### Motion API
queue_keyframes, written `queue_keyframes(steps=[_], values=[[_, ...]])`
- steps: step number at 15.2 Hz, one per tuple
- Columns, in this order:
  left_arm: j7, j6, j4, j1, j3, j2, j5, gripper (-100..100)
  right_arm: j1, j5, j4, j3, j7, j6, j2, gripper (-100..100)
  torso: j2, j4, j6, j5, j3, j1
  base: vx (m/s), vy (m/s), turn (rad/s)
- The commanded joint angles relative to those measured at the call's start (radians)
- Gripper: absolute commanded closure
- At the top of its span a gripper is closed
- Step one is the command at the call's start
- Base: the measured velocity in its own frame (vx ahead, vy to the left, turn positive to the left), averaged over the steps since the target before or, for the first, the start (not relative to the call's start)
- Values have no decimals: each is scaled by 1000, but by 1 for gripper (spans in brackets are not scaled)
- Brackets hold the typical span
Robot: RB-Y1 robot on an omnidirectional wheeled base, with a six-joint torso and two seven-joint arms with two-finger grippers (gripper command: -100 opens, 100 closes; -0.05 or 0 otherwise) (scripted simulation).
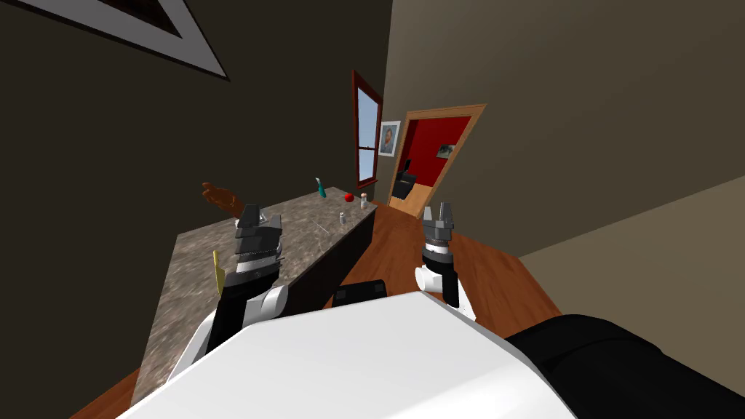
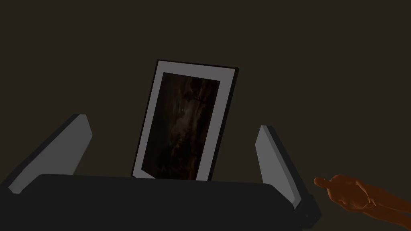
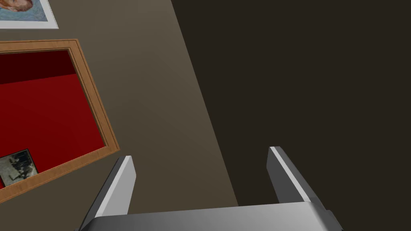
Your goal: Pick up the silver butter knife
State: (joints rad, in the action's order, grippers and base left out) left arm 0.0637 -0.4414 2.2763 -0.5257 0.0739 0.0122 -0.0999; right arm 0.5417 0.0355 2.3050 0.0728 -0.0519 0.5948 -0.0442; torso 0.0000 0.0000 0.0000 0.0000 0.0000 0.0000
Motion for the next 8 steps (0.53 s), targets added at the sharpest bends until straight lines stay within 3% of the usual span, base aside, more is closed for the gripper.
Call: queue_keyframes(steps=[1,4,5,7,8], values=[[5,14,-9,5,6,30,0,-100,0,0,0,0,0,0,0,0,0,0,0,0,0,0,-3,-19,-22],[26,68,-44,23,31,99,-3,-100,0,0,0,0,0,0,0,0,0,0,0,-1,0,-3,-2,-57,-46],[26,68,-44,23,31,99,-3,-100,0,0,0,0,0,0,0,0,0,0,0,-1,0,-4,-1,-62,-32],[46,117,-78,40,56,148,-6,-100,0,0,0,0,0,0,0,0,0,0,0,-1,0,-4,13,-67,-49],[46,121,-78,40,56,148,-6,-100,0,0,0,0,0,0,0,0,-1,0,0,-1,0,-5,15,-59,-50]])
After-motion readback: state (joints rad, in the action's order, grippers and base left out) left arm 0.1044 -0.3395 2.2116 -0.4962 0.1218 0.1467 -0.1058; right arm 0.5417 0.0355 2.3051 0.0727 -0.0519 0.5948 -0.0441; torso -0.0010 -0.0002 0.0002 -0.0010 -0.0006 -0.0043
